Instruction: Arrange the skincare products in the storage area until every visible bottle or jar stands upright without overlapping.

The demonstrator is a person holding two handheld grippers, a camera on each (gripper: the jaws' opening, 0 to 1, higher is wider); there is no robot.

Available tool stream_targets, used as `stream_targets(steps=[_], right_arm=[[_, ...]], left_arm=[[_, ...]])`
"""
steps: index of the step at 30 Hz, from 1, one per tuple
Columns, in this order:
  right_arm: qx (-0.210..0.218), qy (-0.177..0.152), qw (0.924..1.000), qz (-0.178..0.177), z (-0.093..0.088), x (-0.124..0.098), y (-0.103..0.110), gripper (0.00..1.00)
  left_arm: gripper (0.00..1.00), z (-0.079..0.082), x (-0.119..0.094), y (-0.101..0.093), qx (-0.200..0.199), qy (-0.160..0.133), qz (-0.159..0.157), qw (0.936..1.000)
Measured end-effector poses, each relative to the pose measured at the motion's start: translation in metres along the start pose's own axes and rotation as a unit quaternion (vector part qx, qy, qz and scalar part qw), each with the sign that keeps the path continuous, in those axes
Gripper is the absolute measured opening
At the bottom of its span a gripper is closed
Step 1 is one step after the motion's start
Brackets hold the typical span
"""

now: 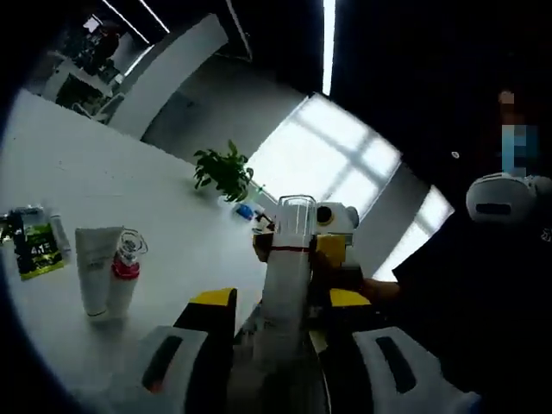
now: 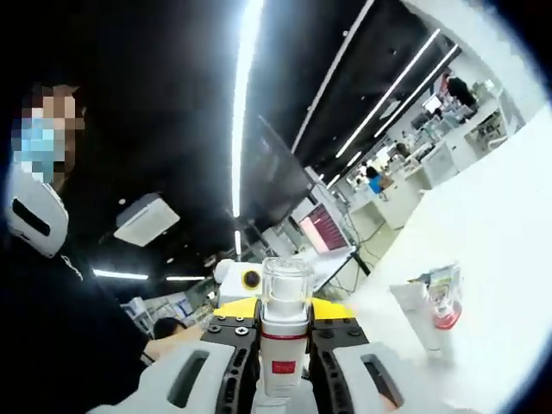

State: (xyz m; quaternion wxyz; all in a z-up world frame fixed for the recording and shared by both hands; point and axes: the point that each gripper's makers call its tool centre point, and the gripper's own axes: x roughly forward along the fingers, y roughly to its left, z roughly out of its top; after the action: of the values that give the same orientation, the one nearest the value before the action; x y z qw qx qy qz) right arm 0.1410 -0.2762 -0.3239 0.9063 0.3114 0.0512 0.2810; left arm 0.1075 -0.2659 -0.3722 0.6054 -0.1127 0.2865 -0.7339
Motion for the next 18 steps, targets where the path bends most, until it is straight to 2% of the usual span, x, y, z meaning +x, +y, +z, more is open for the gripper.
stream_targets(steps=[1, 2, 4, 6, 7, 8, 10, 11, 12, 14, 16, 18], right_arm=[[-0.024, 0.001, 0.9993, -0.028, 0.004, 0.000, -0.008, 0.13], [-0.038, 0.002, 0.9980, -0.050, 0.007, 0.000, -0.013, 0.13], [-0.052, -0.007, 0.9933, -0.103, 0.015, 0.002, -0.024, 0.13], [-0.047, -0.016, 0.9901, -0.131, 0.018, 0.005, -0.026, 0.13], [-0.051, -0.030, 0.9865, -0.152, 0.020, 0.009, -0.027, 0.13], [-0.059, -0.029, 0.9849, -0.160, 0.018, 0.012, -0.027, 0.13], [-0.094, -0.032, 0.9790, -0.178, 0.017, 0.016, -0.028, 0.13], [-0.108, -0.030, 0.9775, -0.179, 0.014, 0.020, -0.026, 0.13], [-0.103, -0.032, 0.9778, -0.179, 0.011, 0.022, -0.023, 0.13], [-0.104, -0.039, 0.9773, -0.180, 0.010, 0.024, -0.021, 0.13], [-0.108, -0.040, 0.9768, -0.181, 0.009, 0.027, -0.019, 0.13], [-0.109, -0.040, 0.9773, -0.177, 0.009, 0.029, -0.017, 0.13]], left_arm=[[0.47, 0.001, 0.000, 0.014, 0.024, 0.001, 0.055, 0.9982], [0.50, 0.003, 0.000, 0.019, 0.044, -0.001, 0.083, 0.9956], [0.50, 0.007, -0.005, 0.033, 0.079, 0.002, 0.147, 0.9859], [0.49, 0.012, -0.007, 0.040, 0.116, 0.003, 0.202, 0.9726], [0.48, 0.016, -0.007, 0.041, 0.147, 0.000, 0.241, 0.9593], [0.48, 0.018, -0.006, 0.040, 0.158, -0.001, 0.247, 0.9560], [0.47, 0.024, -0.004, 0.038, 0.205, 0.004, 0.274, 0.9397], [0.47, 0.028, -0.003, 0.037, 0.230, 0.007, 0.292, 0.9283], [0.48, 0.032, -0.004, 0.035, 0.243, 0.001, 0.304, 0.9210], [0.48, 0.035, -0.003, 0.030, 0.278, 0.004, 0.307, 0.9100], [0.43, 0.034, -0.005, 0.030, 0.288, 0.007, 0.316, 0.9039], [0.38, 0.032, -0.005, 0.031, 0.281, 0.009, 0.310, 0.9081]])
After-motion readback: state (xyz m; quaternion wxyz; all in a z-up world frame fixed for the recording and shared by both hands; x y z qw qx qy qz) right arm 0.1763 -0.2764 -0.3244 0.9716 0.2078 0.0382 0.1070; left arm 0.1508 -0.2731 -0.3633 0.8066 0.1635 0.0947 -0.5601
